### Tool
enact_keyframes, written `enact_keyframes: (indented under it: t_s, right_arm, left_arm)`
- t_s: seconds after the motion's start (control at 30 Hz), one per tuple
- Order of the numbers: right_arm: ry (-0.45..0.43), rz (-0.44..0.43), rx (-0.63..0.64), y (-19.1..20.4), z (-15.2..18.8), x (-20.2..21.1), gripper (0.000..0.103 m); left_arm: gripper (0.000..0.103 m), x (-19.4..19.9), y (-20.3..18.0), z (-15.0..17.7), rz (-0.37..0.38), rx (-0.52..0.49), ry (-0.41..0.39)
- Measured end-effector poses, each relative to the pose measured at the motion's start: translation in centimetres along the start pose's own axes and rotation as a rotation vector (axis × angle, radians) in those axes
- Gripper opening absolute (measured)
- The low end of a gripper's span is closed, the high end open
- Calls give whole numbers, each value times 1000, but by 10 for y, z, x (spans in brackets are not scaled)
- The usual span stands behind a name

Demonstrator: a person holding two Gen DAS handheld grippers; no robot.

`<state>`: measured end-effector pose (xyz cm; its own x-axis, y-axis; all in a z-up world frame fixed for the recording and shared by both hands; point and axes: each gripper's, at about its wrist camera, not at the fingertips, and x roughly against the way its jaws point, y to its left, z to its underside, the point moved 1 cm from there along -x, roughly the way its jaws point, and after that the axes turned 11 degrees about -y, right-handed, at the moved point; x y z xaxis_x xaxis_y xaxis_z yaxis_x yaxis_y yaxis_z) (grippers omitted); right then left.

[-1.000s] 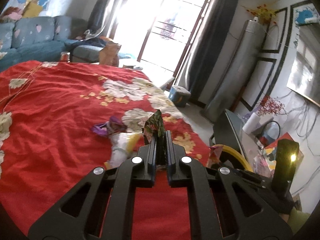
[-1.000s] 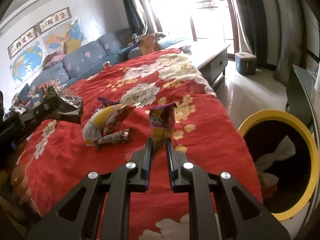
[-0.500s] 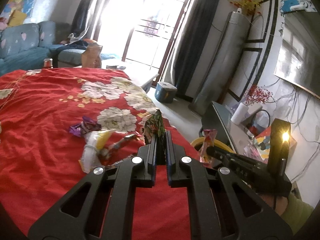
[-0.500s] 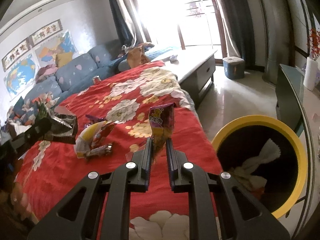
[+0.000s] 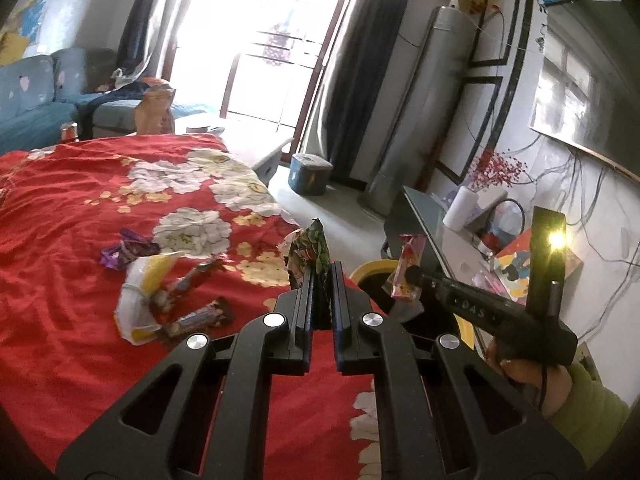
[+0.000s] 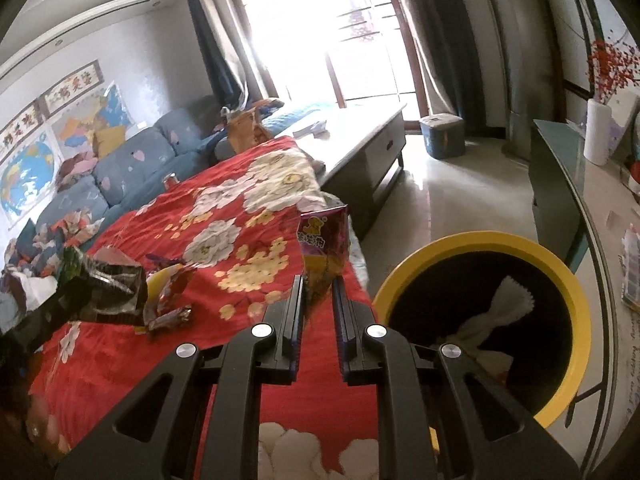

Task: Collect trash
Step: 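Carry both wrappers over the yellow-rimmed bin and open both tools to drop them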

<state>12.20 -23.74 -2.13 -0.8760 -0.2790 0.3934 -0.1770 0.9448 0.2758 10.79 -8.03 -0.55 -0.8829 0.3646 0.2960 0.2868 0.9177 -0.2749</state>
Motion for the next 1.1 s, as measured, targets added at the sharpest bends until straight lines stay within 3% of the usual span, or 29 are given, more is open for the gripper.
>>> enact_keyframes:
  t_s: [0.77,1.1]
  right_arm:
    - [-42,119,-87,-68,-7,14,14]
    - [-46,188,-124,-109,-4,22,14]
  left_arm:
    - [4,-40,-64,26,138,-75,110]
    - [4,-68,-102,40,203,-171,170]
